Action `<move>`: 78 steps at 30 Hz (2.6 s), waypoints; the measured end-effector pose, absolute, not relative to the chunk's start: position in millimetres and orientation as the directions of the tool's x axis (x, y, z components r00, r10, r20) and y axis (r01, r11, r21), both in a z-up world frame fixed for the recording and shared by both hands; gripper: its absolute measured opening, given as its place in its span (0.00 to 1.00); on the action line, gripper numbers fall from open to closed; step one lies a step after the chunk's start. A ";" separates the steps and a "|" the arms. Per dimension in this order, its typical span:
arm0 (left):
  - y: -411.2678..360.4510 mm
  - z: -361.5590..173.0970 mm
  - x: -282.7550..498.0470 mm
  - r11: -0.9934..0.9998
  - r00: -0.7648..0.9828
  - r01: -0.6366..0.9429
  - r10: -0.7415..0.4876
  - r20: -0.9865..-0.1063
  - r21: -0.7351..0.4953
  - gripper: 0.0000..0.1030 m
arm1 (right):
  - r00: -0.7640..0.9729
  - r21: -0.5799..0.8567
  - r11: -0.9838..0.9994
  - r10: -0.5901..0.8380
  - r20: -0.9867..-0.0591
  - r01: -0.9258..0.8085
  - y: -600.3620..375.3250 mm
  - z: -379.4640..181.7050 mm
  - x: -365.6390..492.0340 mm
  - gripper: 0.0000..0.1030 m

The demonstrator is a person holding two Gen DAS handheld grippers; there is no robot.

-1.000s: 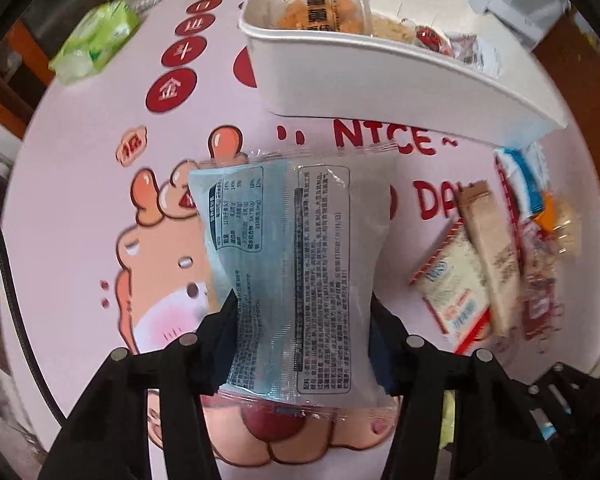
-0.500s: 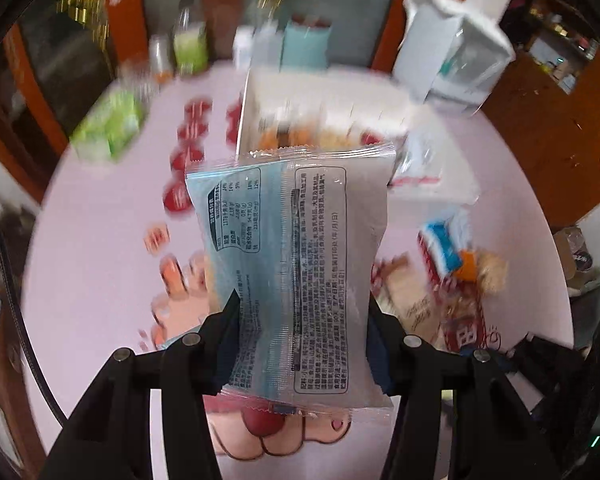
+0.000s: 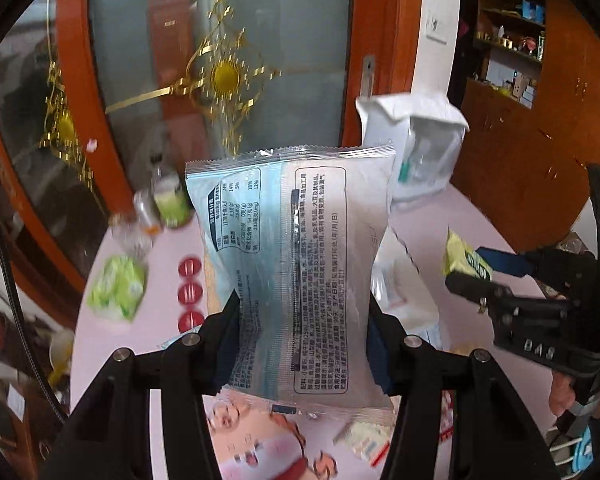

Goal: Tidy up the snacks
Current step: 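Carry both packets into the white tray and open both tools, then move both tools back over the remaining snacks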

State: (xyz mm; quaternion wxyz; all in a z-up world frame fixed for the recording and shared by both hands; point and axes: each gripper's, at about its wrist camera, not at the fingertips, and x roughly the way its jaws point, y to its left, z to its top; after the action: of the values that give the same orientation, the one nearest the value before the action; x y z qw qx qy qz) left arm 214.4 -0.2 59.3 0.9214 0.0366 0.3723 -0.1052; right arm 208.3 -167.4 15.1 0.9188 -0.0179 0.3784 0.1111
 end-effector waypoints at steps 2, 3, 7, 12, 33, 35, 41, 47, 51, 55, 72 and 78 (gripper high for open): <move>-4.0 69.0 228.2 0.975 0.717 0.224 -0.166 -0.677 -0.002 0.51 | 0.703 0.058 0.981 0.174 -0.690 -0.187 -168.8 22.9 224.0 0.46; -4.9 71.9 235.7 0.975 0.723 0.222 -0.165 -0.671 -0.001 0.51 | 0.708 0.057 0.984 0.163 -0.687 -0.171 -168.7 24.9 231.8 0.46; -11.3 72.3 269.5 0.976 0.726 0.218 -0.171 -0.667 -0.013 0.51 | 0.711 0.057 0.991 0.124 -0.693 -0.117 -167.8 21.5 255.9 0.46; -22.6 40.6 313.0 0.976 0.672 0.216 -0.179 -0.718 -0.041 0.52 | 0.658 0.069 0.995 0.102 -0.746 -0.075 -170.0 -8.2 286.6 0.47; -25.0 -32.5 364.4 0.984 0.559 0.154 -0.159 -0.814 -0.087 0.98 | 0.555 0.098 0.992 0.125 -0.822 -0.079 -176.1 -75.3 314.9 0.82; -22.8 -27.9 361.1 0.984 0.561 0.151 -0.163 -0.811 -0.094 0.98 | 0.553 0.108 0.990 0.138 -0.822 -0.086 -175.6 -74.4 312.5 0.82; -17.8 -10.9 343.0 0.984 0.579 0.145 -0.168 -0.798 -0.102 0.98 | 0.554 0.095 0.990 0.139 -0.821 -0.107 -171.2 -68.0 300.2 0.82; -23.1 10.2 312.8 0.982 0.605 0.178 -0.161 -0.780 -0.064 0.98 | 0.563 0.077 0.989 0.137 -0.815 -0.129 -169.2 -60.9 276.9 0.82; -30.0 26.2 286.3 0.978 0.631 0.203 -0.162 -0.759 -0.040 0.98 | 0.569 0.068 0.989 0.132 -0.812 -0.133 -170.6 -56.8 255.9 0.82; -38.3 40.7 258.1 0.973 0.650 0.228 -0.169 -0.741 -0.022 0.98 | 0.583 0.056 0.992 0.114 -0.804 -0.117 -175.9 -51.1 234.6 0.82; -66.2 50.9 173.6 0.971 0.652 0.237 -0.180 -0.737 -0.028 0.98 | 0.659 -0.011 0.985 0.105 -0.744 -0.169 -214.9 -38.1 143.8 0.82; -70.2 31.7 152.8 0.979 0.640 0.205 -0.137 -0.756 -0.004 0.98 | 0.625 -0.046 0.967 0.125 -0.771 -0.250 -219.8 -63.6 126.0 0.82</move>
State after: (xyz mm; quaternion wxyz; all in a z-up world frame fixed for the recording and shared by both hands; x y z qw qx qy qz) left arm 152.8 -70.2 31.7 0.9046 0.0408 0.4137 -0.0944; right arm 126.0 -219.8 -63.6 0.8982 -0.0743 0.4205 0.1046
